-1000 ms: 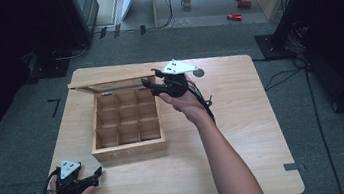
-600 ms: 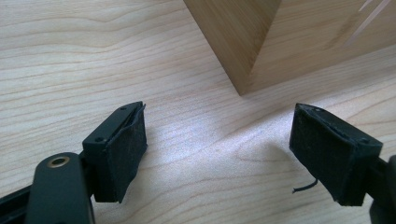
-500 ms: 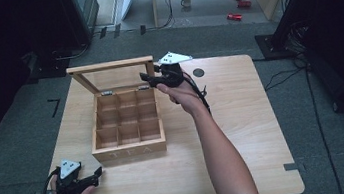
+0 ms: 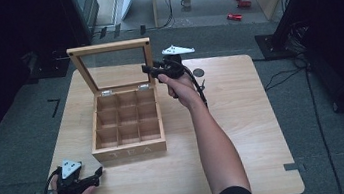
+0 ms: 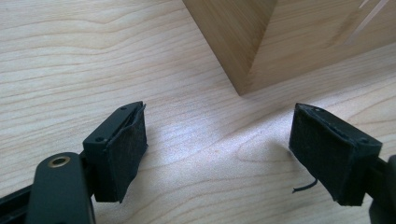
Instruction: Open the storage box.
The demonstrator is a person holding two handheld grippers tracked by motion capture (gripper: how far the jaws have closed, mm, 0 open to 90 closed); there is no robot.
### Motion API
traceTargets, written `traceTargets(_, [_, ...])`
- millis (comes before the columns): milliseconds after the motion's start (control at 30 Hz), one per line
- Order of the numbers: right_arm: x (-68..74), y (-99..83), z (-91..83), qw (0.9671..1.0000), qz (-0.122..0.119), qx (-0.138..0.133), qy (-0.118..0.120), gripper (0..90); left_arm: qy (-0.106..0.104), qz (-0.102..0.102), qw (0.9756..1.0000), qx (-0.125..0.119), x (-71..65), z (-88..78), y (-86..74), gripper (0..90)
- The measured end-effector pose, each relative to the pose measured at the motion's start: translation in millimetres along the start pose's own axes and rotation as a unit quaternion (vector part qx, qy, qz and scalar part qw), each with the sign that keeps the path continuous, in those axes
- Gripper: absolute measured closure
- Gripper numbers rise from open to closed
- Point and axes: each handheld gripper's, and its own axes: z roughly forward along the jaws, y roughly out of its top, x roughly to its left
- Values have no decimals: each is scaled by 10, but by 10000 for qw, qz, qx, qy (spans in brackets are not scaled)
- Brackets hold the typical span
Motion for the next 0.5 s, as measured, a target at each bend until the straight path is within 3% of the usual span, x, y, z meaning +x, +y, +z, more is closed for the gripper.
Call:
traceTargets(67, [-56, 10, 0, 9997, 175, -101, -157, 621, 0, -3, 10000, -2, 0, 0, 0, 198])
traceTargets(267, [-81, 26, 59, 9976, 237, -80, -647, 660, -16, -4, 10000, 4, 7, -3, -1, 199])
traceTargets(367, [-103, 15, 80, 9948, 324, -54, -967, 676, -22, -9, 10000, 4, 8, -4, 0, 199])
traceTargets(500, [-100, 5, 70, 9944, 333, -68, -997, 676, -21, -7, 10000, 4, 8, -3, 0, 199])
